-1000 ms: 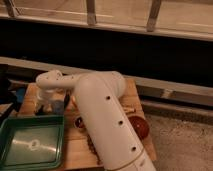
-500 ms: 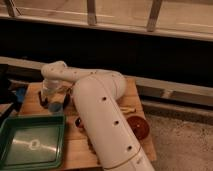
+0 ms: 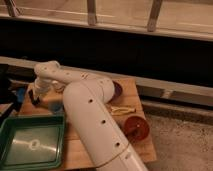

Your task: Wipe table surface with eraser

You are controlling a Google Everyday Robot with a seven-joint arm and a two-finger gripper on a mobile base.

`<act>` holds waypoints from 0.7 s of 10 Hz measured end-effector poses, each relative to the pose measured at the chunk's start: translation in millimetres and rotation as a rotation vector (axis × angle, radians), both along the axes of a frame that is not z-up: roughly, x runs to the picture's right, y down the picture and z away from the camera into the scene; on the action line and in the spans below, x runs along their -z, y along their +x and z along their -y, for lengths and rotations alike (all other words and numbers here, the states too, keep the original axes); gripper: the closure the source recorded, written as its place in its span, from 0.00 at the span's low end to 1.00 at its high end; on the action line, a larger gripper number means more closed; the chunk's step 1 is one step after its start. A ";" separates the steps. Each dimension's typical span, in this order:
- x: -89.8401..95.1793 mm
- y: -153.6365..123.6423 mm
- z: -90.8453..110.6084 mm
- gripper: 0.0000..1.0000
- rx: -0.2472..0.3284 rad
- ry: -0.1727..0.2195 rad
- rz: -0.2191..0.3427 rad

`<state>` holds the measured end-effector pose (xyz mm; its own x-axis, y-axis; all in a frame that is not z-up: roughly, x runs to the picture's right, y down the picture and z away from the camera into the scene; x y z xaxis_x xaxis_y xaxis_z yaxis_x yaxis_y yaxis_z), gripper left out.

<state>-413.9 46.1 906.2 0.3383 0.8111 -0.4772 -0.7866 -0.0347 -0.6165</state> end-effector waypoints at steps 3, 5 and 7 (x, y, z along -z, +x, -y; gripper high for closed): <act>17.8 -6.5 -26.0 0.90 0.035 -0.023 0.007; 27.4 26.5 -32.5 0.90 0.023 -0.029 -0.050; 32.3 55.9 -28.3 0.90 0.003 -0.027 -0.097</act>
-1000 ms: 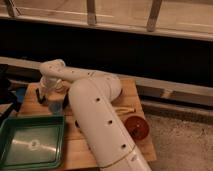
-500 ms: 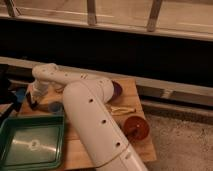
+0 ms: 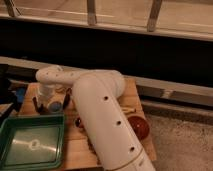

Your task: Wipe table surface with eraser

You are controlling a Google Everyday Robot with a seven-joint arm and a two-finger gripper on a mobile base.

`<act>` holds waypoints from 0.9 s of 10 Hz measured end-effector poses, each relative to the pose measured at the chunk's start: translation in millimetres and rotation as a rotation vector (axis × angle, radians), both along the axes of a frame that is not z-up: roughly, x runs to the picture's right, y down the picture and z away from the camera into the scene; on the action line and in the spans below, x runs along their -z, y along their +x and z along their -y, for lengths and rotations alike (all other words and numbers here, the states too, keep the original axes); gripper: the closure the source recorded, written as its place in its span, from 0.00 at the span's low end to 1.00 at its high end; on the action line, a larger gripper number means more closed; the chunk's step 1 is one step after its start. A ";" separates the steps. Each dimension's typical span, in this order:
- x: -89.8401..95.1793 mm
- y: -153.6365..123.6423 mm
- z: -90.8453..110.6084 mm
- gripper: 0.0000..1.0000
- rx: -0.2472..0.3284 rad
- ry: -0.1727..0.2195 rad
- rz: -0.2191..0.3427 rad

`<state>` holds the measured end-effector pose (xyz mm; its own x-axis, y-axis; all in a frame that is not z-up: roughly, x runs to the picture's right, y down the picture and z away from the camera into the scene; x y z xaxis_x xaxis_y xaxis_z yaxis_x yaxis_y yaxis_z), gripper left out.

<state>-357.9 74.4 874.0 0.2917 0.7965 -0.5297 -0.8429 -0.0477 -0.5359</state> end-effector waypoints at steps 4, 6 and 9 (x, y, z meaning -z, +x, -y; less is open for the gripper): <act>-17.2 14.9 34.2 0.90 -0.030 0.027 -0.020; -23.8 -10.3 45.2 0.90 -0.024 0.043 0.010; -18.1 -54.0 34.2 0.90 0.003 0.046 0.077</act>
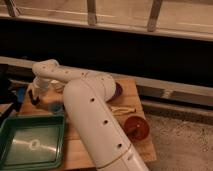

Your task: Wipe table surface with eraser

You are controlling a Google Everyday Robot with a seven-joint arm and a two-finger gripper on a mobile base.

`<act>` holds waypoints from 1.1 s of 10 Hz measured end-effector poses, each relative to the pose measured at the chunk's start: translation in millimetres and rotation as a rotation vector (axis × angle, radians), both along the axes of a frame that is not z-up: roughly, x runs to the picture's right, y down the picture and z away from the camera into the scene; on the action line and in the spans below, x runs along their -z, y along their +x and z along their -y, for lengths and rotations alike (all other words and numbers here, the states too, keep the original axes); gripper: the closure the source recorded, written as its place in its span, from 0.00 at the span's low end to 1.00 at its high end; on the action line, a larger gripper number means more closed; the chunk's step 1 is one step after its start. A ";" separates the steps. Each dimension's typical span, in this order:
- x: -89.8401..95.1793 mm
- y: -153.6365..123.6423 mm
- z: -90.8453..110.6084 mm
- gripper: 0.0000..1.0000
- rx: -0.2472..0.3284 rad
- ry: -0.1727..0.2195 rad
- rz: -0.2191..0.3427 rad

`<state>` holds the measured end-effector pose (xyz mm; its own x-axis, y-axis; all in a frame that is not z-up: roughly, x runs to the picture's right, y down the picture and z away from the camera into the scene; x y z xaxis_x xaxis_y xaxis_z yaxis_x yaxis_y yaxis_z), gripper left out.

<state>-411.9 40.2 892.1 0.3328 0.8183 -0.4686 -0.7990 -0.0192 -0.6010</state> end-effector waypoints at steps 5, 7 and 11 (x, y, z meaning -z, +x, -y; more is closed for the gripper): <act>22.6 29.5 -42.7 0.90 0.002 -0.046 -0.013; 20.0 68.4 -36.9 0.90 -0.024 -0.048 -0.054; 7.9 79.8 -4.1 0.90 -0.036 -0.017 -0.062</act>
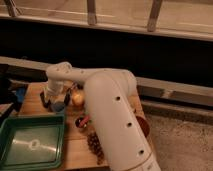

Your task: Wipe table surface with eraser

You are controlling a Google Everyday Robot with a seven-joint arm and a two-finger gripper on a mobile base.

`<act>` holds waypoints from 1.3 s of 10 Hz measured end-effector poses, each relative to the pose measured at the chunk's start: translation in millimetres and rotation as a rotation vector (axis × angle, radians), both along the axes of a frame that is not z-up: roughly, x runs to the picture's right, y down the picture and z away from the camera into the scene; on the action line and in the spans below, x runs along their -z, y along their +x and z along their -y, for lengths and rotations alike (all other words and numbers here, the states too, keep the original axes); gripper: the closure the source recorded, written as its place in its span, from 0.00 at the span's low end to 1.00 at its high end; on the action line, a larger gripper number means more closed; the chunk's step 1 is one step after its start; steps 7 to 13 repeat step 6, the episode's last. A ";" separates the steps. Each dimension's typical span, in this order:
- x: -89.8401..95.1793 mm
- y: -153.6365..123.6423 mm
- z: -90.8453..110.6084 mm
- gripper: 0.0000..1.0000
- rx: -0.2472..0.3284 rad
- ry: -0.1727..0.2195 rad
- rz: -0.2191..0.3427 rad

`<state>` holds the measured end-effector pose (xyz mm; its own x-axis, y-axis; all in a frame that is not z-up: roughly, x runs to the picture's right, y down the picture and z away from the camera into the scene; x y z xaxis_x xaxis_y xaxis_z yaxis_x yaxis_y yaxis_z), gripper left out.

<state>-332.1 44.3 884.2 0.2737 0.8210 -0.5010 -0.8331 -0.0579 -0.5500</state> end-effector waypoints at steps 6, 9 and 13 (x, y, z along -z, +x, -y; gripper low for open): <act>-8.4 -77.8 7.0 0.90 0.030 -0.002 0.055; -8.4 -77.8 7.0 0.90 0.030 -0.002 0.055; -8.4 -77.8 7.0 0.90 0.030 -0.002 0.055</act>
